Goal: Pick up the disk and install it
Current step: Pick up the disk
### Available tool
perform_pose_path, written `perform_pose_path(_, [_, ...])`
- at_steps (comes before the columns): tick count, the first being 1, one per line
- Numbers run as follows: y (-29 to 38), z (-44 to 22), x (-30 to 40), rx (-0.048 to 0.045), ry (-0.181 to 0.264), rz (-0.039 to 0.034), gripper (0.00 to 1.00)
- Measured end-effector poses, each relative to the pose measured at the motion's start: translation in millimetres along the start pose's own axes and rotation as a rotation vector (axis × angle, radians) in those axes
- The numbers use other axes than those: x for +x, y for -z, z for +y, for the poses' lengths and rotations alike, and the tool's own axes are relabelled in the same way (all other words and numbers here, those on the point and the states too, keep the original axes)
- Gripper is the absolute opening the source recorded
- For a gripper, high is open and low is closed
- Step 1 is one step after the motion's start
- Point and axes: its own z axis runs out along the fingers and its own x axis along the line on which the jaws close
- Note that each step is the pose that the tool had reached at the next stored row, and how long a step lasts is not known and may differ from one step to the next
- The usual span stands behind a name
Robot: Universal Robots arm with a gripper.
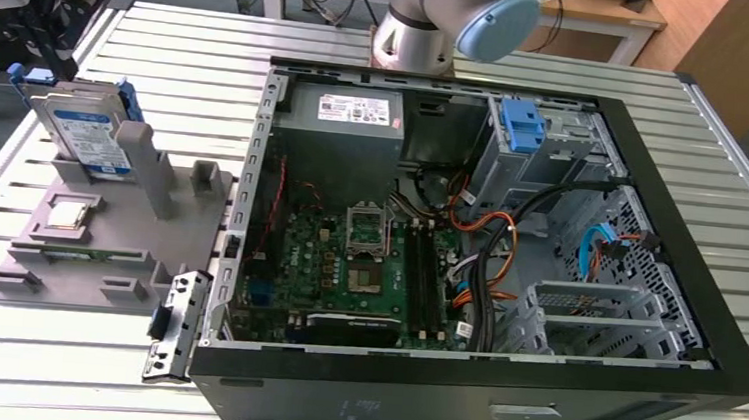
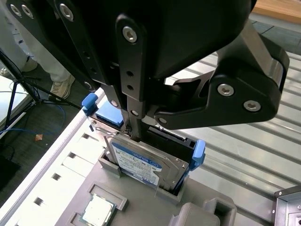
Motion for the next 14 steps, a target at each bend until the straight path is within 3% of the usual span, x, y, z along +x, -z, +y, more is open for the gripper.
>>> perform_pose_path(14, [0.0, 0.0, -0.1, -0.0003, 0.018, 0.0007, 0.11])
